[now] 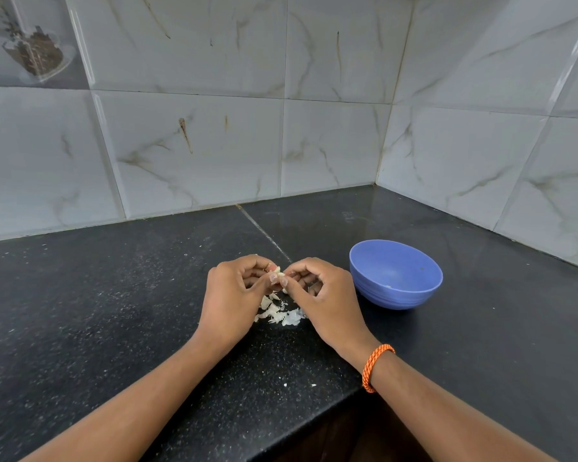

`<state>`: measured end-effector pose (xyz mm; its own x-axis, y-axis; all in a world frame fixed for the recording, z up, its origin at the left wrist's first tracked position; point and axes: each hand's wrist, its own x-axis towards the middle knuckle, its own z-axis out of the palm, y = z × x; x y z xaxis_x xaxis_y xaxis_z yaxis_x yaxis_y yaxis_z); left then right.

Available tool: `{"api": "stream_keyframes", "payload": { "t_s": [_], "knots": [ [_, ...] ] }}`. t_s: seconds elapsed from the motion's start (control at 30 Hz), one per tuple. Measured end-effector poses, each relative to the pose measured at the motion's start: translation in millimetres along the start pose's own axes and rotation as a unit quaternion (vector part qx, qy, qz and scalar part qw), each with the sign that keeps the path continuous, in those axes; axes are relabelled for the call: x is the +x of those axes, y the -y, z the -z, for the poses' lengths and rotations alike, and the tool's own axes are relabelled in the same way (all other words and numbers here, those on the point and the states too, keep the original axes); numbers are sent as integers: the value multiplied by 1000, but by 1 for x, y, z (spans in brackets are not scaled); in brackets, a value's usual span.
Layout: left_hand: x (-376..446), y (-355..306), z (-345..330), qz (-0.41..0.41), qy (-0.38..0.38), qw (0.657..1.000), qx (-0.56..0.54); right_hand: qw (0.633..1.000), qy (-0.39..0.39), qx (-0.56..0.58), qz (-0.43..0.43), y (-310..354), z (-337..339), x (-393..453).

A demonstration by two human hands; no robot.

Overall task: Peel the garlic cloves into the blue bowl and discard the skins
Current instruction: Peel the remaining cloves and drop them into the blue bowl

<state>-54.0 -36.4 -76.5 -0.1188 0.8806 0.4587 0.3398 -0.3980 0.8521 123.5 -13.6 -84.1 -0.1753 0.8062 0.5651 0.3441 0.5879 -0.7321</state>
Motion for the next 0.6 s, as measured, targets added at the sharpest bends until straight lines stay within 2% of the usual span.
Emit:
{"api": "stream_keyframes", "payload": {
  "t_s": [0.37,0.6],
  "knots": [
    [-1,-6,-2,-15,1,1000,22,1000,1,10,-7,1,1,0],
    [-2,-6,-2,-1,14,1000,16,1000,6,-30,2,0,-1,0]
  ]
}}
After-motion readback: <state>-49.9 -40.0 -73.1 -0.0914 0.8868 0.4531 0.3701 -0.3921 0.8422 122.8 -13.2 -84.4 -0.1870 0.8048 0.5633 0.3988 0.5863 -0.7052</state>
